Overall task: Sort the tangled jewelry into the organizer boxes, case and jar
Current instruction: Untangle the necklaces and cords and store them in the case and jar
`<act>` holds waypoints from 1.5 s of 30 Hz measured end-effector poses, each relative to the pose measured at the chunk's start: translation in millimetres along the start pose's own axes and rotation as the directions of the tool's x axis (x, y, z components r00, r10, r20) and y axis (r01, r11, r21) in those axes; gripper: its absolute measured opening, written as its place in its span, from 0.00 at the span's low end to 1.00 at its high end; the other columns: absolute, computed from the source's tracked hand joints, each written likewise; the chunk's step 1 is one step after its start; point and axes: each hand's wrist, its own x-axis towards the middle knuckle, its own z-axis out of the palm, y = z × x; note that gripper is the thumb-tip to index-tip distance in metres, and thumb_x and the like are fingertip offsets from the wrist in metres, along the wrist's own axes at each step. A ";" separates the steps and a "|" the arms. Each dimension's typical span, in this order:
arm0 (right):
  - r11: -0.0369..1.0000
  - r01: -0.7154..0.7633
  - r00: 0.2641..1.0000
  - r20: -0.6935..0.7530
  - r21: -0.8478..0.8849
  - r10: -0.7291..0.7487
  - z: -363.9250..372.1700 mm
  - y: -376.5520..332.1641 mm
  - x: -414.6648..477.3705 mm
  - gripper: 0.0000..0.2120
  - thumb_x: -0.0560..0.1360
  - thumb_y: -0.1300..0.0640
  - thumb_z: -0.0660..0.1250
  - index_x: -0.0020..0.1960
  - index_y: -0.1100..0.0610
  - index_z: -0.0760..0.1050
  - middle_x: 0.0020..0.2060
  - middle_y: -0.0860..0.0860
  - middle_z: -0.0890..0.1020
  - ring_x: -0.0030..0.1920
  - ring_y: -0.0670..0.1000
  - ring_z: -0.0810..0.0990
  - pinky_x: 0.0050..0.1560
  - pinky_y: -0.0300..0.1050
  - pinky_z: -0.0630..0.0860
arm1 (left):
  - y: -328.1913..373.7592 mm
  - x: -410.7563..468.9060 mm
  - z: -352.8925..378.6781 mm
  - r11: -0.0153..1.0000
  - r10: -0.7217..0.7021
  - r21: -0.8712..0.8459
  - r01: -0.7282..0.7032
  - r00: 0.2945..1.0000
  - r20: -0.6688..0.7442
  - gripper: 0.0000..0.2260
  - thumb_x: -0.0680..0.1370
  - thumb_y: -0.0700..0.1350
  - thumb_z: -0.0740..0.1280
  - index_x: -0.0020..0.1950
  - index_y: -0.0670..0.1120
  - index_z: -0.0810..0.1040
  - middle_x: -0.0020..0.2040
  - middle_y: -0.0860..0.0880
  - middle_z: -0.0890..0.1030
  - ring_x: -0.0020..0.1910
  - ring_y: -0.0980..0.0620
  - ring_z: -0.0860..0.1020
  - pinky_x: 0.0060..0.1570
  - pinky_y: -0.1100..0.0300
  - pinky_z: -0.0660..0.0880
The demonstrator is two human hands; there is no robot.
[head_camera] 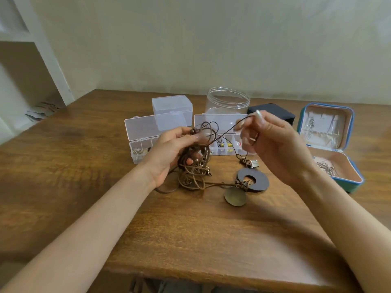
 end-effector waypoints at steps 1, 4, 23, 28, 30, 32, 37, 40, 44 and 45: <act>0.998 0.015 1.000 0.009 0.061 -0.016 -0.7 -0.7 0.6 0.12 0.76 0.57 0.58 0.40 0.56 0.79 0.44 0.54 0.82 0.37 0.48 0.76 0.37 0.39 0.73 | -0.2 -0.2 -0.3 1.000 -0.003 0.013 0.003 1.000 0.005 0.11 0.73 0.45 0.68 0.54 0.44 0.78 0.43 0.48 0.83 0.33 0.57 0.78 0.27 0.68 0.71; 0.983 0.016 1.000 0.004 0.184 -0.017 -3.4 -1.2 1.8 0.11 0.77 0.55 0.55 0.40 0.56 0.73 0.52 0.56 0.83 0.49 0.51 0.80 0.47 0.42 0.76 | -1.3 0.4 -0.6 1.000 -0.014 0.005 0.014 0.999 0.037 0.06 0.76 0.41 0.66 0.53 0.44 0.78 0.40 0.49 0.82 0.33 0.56 0.79 0.27 0.68 0.71; 0.483 0.037 0.998 0.057 -0.875 0.026 5.1 11.4 -3.3 0.15 0.67 0.44 0.71 0.47 0.53 0.76 0.22 0.45 0.66 0.25 0.45 0.63 0.30 0.38 0.63 | -1.2 -1.8 2.4 0.987 0.126 0.101 -0.128 0.992 0.025 0.02 0.75 0.41 0.68 0.47 0.46 0.78 0.40 0.48 0.84 0.45 0.41 0.76 0.42 0.49 0.71; 0.489 0.001 1.000 0.000 -0.872 -0.003 -0.8 12.2 0.1 0.03 0.70 0.54 0.73 0.40 0.54 0.82 0.28 0.49 0.79 0.29 0.48 0.73 0.33 0.41 0.71 | -1.6 -2.0 3.6 0.971 0.172 0.180 -0.161 0.984 -0.052 0.06 0.78 0.45 0.65 0.44 0.45 0.77 0.34 0.53 0.80 0.32 0.60 0.78 0.28 0.68 0.71; 0.678 -0.016 0.998 -0.057 -0.735 -0.039 -3.0 7.6 -0.2 0.06 0.69 0.53 0.72 0.38 0.56 0.81 0.28 0.49 0.79 0.29 0.46 0.74 0.31 0.38 0.70 | -2.1 -0.7 3.3 0.966 0.175 0.209 -0.154 0.981 -0.088 0.11 0.79 0.47 0.63 0.38 0.45 0.77 0.37 0.50 0.79 0.34 0.59 0.77 0.27 0.69 0.69; 0.830 -0.010 0.990 -0.122 -0.558 -0.070 -4.8 5.7 0.5 0.08 0.68 0.52 0.71 0.37 0.58 0.81 0.27 0.49 0.78 0.28 0.45 0.70 0.30 0.34 0.66 | -0.9 -0.9 2.7 0.974 0.154 0.188 -0.129 0.980 -0.127 0.16 0.79 0.47 0.63 0.32 0.45 0.75 0.37 0.47 0.79 0.35 0.57 0.77 0.26 0.69 0.70; 0.939 0.010 0.964 -0.245 -0.345 -0.100 -9.6 6.3 3.6 0.08 0.70 0.54 0.72 0.36 0.58 0.81 0.35 0.47 0.82 0.38 0.47 0.76 0.39 0.37 0.71 | -1.2 -3.5 1.0 0.966 0.129 0.241 -0.097 0.984 -0.121 0.15 0.80 0.48 0.62 0.35 0.44 0.74 0.23 0.51 0.75 0.21 0.59 0.72 0.19 0.70 0.63; 0.984 0.013 0.953 -0.296 -0.177 -0.066 -10.7 1.1 2.7 0.07 0.70 0.55 0.68 0.36 0.56 0.80 0.35 0.50 0.83 0.37 0.48 0.77 0.41 0.39 0.73 | 0.2 -4.1 2.6 0.955 0.130 0.273 -0.119 0.991 -0.024 0.06 0.78 0.45 0.65 0.44 0.44 0.78 0.27 0.50 0.79 0.30 0.58 0.78 0.32 0.64 0.69; 1.000 0.026 0.949 -0.313 0.008 -0.022 -12.0 -3.4 2.5 0.06 0.72 0.56 0.65 0.40 0.59 0.75 0.36 0.53 0.83 0.37 0.48 0.79 0.41 0.40 0.75 | -1.4 -3.1 -0.5 0.985 0.085 0.136 -0.105 0.986 0.144 0.08 0.76 0.38 0.67 0.54 0.41 0.77 0.45 0.42 0.85 0.47 0.48 0.83 0.44 0.60 0.80; 0.999 0.027 0.949 -0.313 0.036 -0.015 -11.9 -4.0 2.8 0.06 0.72 0.56 0.64 0.40 0.59 0.75 0.37 0.53 0.83 0.37 0.48 0.79 0.41 0.40 0.76 | -0.9 -3.3 -0.8 0.982 0.088 0.154 -0.111 0.985 0.148 0.08 0.75 0.39 0.67 0.55 0.42 0.77 0.44 0.43 0.85 0.44 0.47 0.83 0.36 0.64 0.79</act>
